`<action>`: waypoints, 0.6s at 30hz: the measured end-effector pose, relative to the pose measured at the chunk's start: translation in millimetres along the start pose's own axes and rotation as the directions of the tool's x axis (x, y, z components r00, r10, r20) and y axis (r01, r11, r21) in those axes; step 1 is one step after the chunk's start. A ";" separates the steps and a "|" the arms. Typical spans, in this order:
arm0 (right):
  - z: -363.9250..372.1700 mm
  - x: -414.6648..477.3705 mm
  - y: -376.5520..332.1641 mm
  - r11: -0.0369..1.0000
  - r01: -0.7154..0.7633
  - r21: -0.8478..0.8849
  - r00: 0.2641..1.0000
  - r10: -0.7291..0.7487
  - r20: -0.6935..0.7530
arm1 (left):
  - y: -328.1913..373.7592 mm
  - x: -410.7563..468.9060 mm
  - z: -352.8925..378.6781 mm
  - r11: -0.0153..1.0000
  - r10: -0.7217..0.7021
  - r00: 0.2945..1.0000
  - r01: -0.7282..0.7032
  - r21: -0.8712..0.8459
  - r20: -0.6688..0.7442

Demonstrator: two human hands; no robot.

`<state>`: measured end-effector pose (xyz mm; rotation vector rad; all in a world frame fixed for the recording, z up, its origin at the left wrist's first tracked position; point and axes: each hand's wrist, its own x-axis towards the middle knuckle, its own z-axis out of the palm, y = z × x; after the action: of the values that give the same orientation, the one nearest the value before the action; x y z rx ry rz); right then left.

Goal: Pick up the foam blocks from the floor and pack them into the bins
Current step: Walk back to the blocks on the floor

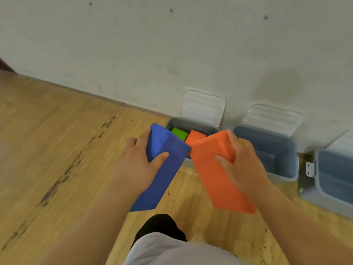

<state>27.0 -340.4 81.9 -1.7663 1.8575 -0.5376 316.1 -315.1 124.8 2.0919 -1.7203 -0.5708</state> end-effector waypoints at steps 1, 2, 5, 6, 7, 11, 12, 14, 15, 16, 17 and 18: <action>4.8 21.4 1.6 0.999 -0.028 0.030 1.000 0.028 -0.003 | -2.1 20.9 4.1 1.000 -0.011 1.000 0.011 -0.015 0.005; 10.9 41.3 3.4 0.997 -0.052 0.058 0.999 0.052 -0.006 | -4.7 42.6 8.7 1.000 -0.017 1.000 0.018 -0.023 0.011; 36.7 100.9 8.0 0.984 -0.104 0.142 0.994 0.108 -0.020 | -13.3 112.7 24.6 0.999 -0.014 0.998 0.017 -0.043 0.059; 49.5 125.4 10.1 0.979 -0.130 0.160 0.990 0.135 -0.025 | -17.4 141.2 31.4 0.999 -0.009 0.997 0.012 -0.045 0.080; 63.3 150.8 12.5 0.971 -0.160 0.177 0.986 0.167 -0.027 | -22.1 171.2 37.7 0.999 0.000 0.995 0.004 -0.044 0.098; 125.4 252.3 12.1 0.924 -0.300 0.236 0.949 0.314 -0.025 | -45.7 299.6 55.9 1.000 0.024 0.981 -0.023 -0.010 0.195; 139.0 274.8 10.5 0.912 -0.335 0.236 0.937 0.348 -0.015 | -51.5 328.0 59.1 1.000 0.017 0.973 -0.019 0.004 0.228; 164.1 315.2 8.1 0.885 -0.410 0.220 0.909 0.415 0.026 | -63.3 375.0 67.3 1.000 -0.006 0.956 -0.002 0.027 0.292; 175.3 334.0 8.4 0.869 -0.444 0.219 0.894 0.447 0.037 | -68.6 396.4 73.7 0.999 -0.016 0.945 0.003 0.041 0.326; 187.7 352.3 11.0 0.854 -0.472 0.218 0.879 0.475 0.043 | -74.7 416.0 81.9 0.998 -0.032 0.934 0.011 0.060 0.356; 200.1 370.0 15.7 0.840 -0.497 0.217 0.865 0.499 0.047 | -81.5 434.1 91.4 0.997 -0.048 0.924 0.020 0.077 0.379; 214.4 388.0 22.5 0.827 -0.518 0.218 0.852 0.521 0.051 | -89.5 451.9 104.0 0.996 -0.060 0.917 0.028 0.086 0.395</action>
<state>133.7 -711.0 -137.8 -1.0422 2.0800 -0.5129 413.4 -745.4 -43.8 2.1853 -1.9375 -1.0176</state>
